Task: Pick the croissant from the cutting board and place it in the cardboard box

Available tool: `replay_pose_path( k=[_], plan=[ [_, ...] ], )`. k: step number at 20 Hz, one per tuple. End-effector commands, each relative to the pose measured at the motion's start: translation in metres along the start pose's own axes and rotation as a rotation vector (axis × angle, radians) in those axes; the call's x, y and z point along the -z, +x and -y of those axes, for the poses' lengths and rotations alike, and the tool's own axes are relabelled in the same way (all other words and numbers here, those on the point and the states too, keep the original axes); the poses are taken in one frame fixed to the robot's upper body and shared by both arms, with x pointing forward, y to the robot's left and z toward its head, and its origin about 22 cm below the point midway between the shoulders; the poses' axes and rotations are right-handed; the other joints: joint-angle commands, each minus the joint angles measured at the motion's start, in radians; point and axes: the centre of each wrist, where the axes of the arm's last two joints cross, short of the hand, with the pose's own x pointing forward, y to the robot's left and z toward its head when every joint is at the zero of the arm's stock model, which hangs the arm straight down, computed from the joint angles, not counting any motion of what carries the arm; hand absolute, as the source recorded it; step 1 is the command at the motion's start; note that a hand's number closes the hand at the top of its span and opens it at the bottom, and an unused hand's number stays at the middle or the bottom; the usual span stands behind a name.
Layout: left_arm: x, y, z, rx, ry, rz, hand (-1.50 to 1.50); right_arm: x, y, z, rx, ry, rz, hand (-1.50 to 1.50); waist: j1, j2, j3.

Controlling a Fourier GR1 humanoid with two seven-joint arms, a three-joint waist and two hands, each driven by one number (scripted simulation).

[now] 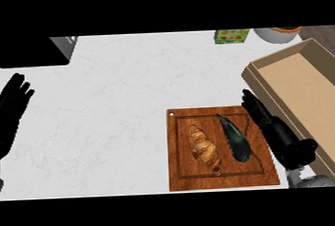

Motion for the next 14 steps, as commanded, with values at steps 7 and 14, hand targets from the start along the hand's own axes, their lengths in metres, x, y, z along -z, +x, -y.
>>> replay_pose_path(
  k=[7, 14],
  plan=[
    [0.007, 0.028, 0.054, 0.164, -0.278, 0.233, 0.0, 0.022, 0.147, 0.083, -0.529, 0.065, 0.385, -1.5, -0.022, 0.016, 0.007],
    [0.002, 0.022, 0.091, 0.191, -0.33, 0.282, 0.0, 0.003, 0.106, 0.105, -0.54, 0.184, 0.526, -1.5, 0.01, 0.022, 0.013]
  ],
)
